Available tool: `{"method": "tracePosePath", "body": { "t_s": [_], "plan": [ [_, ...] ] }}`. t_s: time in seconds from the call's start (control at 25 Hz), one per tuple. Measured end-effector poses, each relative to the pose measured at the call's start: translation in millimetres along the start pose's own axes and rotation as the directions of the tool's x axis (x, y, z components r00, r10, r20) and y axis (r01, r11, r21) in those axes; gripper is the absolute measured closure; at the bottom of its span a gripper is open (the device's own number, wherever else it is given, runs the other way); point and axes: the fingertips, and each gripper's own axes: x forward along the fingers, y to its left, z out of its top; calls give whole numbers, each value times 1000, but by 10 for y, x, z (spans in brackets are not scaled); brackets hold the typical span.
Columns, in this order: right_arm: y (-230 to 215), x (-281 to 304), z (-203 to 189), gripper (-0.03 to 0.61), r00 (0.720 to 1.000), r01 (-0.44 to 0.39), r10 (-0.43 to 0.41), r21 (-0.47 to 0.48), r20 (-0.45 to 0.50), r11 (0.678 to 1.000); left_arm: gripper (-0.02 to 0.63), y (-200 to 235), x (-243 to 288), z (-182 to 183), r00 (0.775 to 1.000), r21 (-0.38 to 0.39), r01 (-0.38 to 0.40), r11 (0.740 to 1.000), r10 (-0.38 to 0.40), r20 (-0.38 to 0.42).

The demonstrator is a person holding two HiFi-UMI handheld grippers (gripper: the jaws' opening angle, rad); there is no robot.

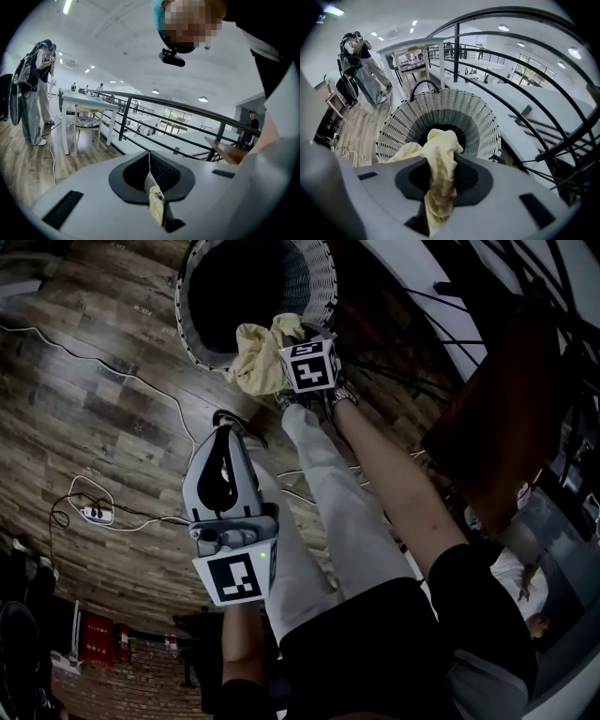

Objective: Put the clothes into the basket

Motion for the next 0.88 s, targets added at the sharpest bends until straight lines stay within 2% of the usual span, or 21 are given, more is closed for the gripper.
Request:
{"method": "tracePosePath", "body": {
  "t_s": [0.08,0.2,0.36,0.64,0.88],
  "plan": [
    [29,-16,110,499,999,-14,14,-8,44,1000,600,18,11,1,1000,-2,-2,1000,2,0],
    [72,-39,229,506,995,-30,30,-5,92,1000,600,25,15,7,1000,0,-6,1000,6,-4],
    [48,-191,456,511,986,-48,38,56,160,997,600,15,-4,25,1000,0,-14,1000,14,-9],
    [13,-559,1172,511,940,-81,42,103,338,991,600,80,16,59,1000,-7,-27,1000,28,10],
    [-9,-665,1585,511,912,-88,51,74,408,993,600,74,16,21,1000,-12,-27,1000,27,-6]
  ]
}}
